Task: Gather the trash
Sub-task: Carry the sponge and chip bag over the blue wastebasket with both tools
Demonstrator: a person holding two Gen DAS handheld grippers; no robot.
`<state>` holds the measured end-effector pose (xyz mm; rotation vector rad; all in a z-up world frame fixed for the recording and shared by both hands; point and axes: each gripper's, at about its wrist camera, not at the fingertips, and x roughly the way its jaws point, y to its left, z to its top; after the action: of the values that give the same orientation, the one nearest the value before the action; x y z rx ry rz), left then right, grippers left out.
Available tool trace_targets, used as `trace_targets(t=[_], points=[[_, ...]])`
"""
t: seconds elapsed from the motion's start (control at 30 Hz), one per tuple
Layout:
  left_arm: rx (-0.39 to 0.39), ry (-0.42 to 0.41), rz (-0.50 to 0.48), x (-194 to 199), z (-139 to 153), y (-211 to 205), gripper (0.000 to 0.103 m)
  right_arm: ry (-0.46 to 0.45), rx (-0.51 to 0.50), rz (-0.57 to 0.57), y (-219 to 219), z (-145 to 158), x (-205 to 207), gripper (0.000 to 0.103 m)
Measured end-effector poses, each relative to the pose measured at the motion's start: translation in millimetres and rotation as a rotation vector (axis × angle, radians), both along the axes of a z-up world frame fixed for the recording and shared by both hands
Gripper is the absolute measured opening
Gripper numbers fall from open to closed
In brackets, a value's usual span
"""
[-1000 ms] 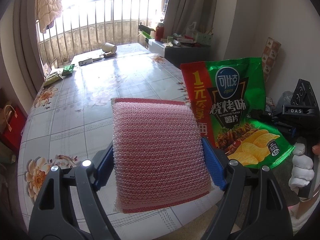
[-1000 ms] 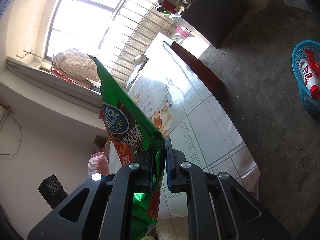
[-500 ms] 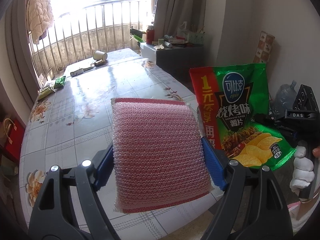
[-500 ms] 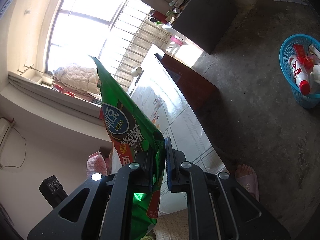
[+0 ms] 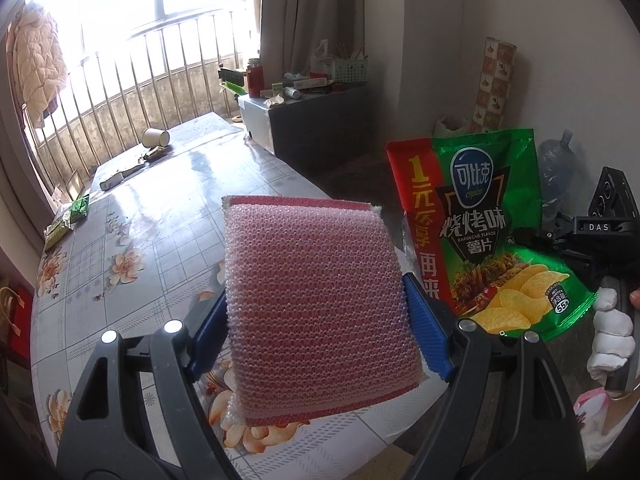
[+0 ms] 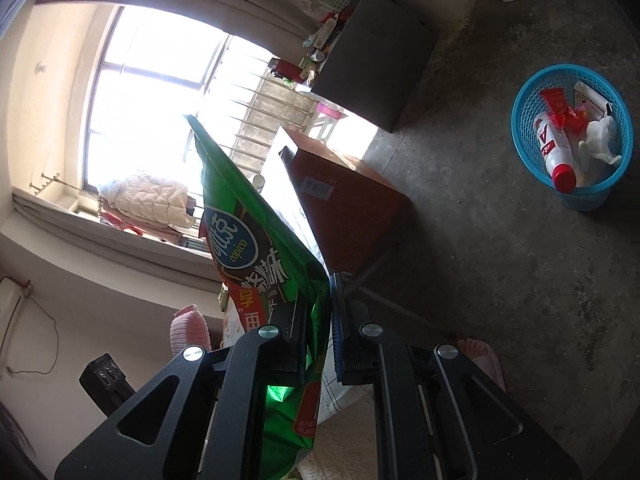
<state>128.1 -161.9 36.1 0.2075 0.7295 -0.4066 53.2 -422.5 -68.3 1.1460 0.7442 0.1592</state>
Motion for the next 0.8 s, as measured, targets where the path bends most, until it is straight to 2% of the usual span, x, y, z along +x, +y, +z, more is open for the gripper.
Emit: trace_targets(t=[0.37, 0.8], points=[[0.024, -0.007, -0.096, 16.2, -4.9, -55.1, 0.076, 0.027, 0.006, -0.094, -41.2, -0.8, -20.6, 0.010], [0.042, -0.002, -0.182, 29.1, -9.9, -104.8, 0.076, 0.051, 0.037, -0.184, -73.4, -16.9, -40.6, 0.010]])
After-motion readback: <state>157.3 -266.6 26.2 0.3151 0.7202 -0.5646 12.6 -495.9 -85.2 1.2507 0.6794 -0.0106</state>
